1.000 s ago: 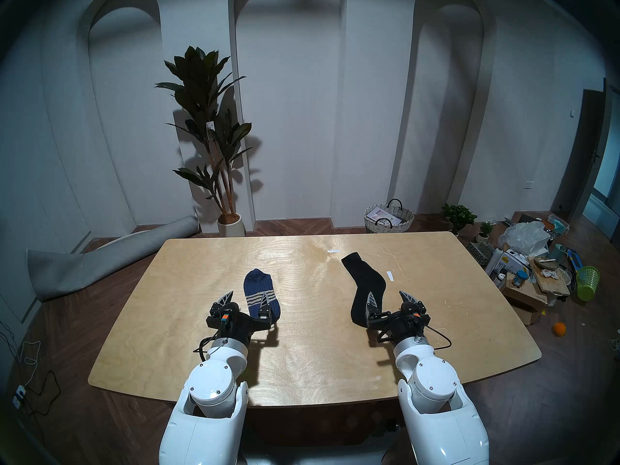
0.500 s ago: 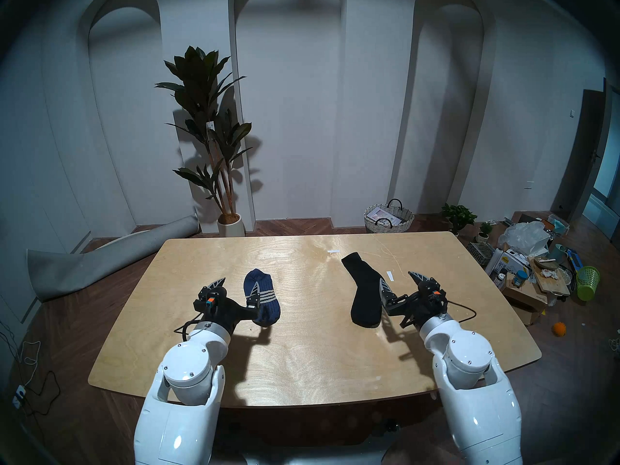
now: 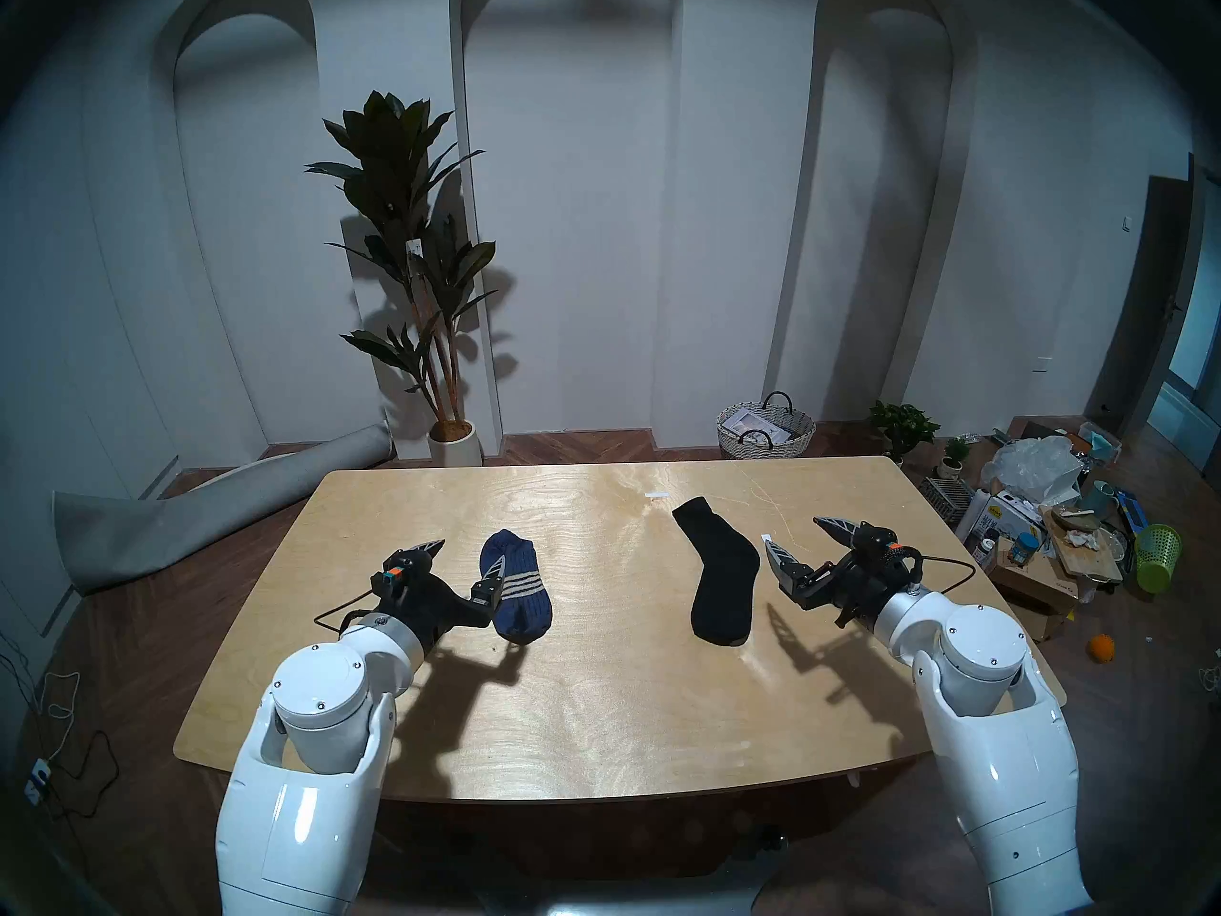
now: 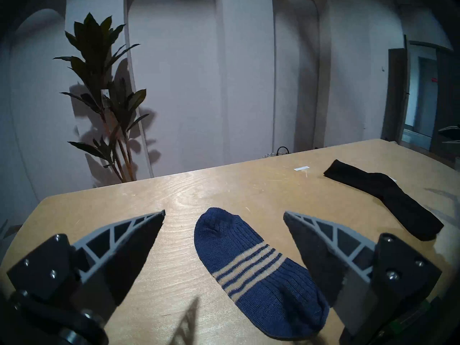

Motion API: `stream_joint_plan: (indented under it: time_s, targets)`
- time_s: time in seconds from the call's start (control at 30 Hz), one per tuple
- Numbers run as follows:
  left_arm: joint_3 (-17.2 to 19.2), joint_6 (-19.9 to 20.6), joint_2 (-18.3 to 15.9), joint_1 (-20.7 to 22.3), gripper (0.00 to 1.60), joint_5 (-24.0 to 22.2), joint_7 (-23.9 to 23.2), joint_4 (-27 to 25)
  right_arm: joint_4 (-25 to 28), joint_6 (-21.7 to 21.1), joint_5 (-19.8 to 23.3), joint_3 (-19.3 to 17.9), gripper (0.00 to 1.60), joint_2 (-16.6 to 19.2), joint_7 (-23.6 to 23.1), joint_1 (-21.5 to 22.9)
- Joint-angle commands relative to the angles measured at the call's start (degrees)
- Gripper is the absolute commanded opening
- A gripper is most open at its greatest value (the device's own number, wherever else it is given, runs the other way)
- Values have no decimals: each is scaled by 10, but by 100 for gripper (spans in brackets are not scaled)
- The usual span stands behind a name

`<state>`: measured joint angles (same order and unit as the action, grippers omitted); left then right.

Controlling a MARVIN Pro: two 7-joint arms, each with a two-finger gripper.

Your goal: Fold socks in half once and place them neatly on the table

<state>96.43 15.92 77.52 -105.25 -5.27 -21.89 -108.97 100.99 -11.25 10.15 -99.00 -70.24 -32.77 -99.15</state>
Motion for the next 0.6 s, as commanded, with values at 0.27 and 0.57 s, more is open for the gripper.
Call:
stream_joint_plan:
  time_s: [0.27, 0.57]
  targets:
    - [19, 63, -68, 38, 160, -38, -113, 4, -32, -80, 114, -22, 160, 23, -134, 50]
    - [35, 97, -55, 71, 160, -62, -119, 22, -46, -168, 173, -59, 160, 50, -180, 85]
